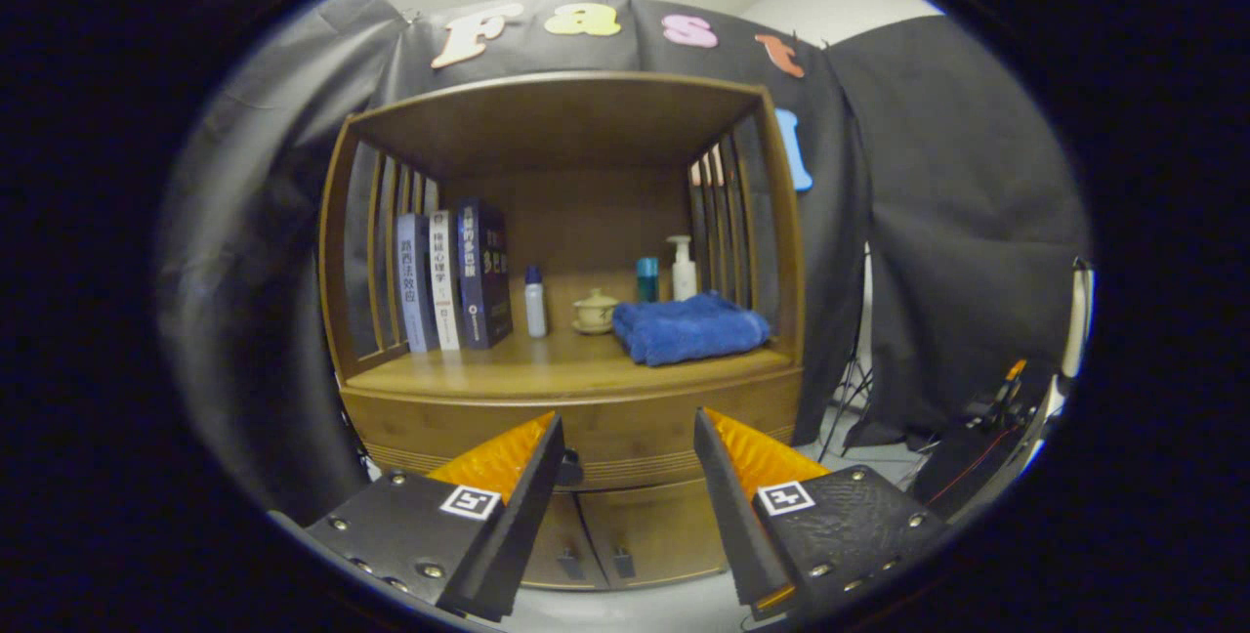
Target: Pull open the drawer, take out the items inside it, and place them on the countertop above the cabinet.
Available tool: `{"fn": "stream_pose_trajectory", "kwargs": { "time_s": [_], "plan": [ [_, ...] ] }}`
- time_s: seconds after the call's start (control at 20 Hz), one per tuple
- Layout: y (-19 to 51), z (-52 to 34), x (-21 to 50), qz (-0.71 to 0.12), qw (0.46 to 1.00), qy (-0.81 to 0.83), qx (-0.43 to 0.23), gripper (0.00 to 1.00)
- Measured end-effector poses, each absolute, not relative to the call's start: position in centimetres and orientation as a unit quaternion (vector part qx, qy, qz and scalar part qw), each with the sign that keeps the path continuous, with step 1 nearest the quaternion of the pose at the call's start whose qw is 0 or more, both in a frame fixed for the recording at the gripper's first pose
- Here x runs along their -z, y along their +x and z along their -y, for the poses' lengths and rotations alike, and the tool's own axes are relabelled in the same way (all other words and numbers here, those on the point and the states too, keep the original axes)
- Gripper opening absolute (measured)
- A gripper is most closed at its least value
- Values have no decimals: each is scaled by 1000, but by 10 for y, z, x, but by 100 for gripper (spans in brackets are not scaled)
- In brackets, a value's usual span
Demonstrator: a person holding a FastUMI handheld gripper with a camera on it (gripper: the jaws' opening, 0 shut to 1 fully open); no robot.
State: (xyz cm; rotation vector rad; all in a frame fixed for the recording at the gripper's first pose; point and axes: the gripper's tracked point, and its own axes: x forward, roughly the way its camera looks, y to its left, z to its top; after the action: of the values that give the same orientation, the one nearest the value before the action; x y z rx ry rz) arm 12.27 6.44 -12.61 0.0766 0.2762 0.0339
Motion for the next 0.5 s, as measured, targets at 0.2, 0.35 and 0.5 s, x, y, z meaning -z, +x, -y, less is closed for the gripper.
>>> {"fn": "stream_pose_trajectory", "kwargs": {
  "time_s": [0.2,0.35,0.5],
  "plan": [
    [158,-84,174,-190,981,35,-25,81],
    [175,-109,201,-216,974,31,-60,81],
    [184,-125,229,-243,966,23,-80,81]
  ]
}}
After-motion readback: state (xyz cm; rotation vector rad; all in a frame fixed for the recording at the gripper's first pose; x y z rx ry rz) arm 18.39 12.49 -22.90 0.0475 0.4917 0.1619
